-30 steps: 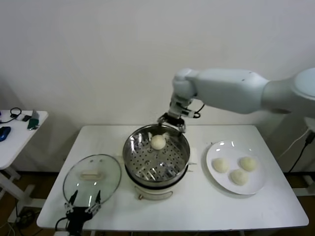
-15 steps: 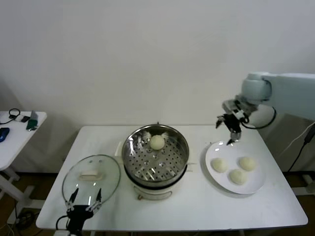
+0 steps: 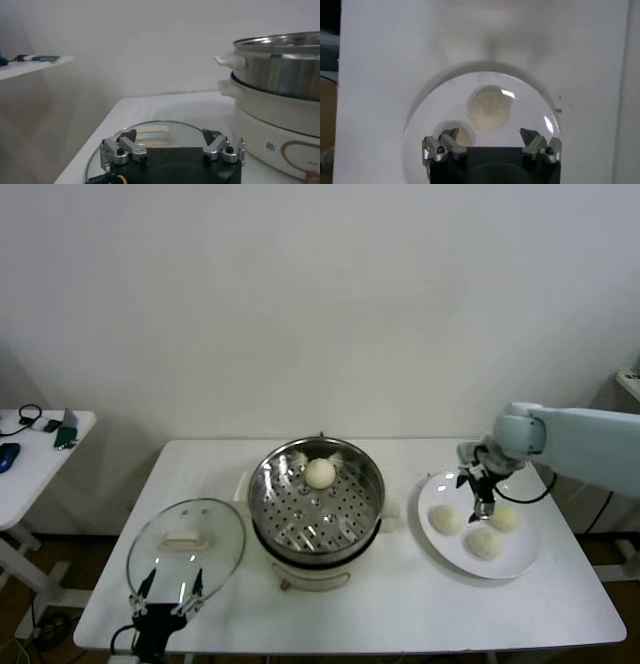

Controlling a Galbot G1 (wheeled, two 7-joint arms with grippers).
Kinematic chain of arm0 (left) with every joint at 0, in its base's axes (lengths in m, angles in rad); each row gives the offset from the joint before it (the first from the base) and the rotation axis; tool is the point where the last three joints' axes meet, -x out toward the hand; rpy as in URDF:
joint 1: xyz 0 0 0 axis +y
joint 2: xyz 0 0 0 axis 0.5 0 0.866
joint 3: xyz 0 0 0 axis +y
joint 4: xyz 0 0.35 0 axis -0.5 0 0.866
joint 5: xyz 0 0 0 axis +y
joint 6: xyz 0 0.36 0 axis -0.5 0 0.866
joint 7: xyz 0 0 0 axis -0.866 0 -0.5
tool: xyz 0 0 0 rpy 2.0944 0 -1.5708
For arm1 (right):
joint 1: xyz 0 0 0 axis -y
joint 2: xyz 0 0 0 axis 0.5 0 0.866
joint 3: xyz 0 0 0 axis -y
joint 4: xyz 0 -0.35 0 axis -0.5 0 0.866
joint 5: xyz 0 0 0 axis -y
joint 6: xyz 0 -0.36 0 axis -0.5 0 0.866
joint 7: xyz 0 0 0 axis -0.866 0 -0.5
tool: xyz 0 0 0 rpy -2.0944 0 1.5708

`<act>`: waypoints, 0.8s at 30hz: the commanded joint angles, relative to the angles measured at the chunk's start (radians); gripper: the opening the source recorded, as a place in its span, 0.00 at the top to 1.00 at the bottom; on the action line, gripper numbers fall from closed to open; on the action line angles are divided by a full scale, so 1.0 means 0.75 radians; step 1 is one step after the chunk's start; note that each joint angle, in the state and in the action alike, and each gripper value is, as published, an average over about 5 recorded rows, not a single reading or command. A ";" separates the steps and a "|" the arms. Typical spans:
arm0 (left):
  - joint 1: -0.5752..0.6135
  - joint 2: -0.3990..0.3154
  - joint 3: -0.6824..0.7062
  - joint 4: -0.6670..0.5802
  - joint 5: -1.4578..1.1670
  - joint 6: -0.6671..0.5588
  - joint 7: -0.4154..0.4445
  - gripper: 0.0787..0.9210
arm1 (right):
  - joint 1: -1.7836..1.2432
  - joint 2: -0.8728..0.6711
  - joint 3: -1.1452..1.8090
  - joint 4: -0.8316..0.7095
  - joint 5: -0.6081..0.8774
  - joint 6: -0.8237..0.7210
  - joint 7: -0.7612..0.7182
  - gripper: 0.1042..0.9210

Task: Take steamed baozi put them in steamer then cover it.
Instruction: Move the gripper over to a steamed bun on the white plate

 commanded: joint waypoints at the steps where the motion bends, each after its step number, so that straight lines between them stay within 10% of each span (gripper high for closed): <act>1: 0.002 -0.004 -0.001 0.005 0.002 -0.003 -0.001 0.12 | -0.312 0.036 0.251 -0.158 -0.057 -0.052 0.033 0.12; 24: 0.005 0.000 0.004 0.003 0.007 -0.004 -0.003 0.12 | -0.308 0.083 0.286 -0.247 -0.099 -0.006 -0.039 0.28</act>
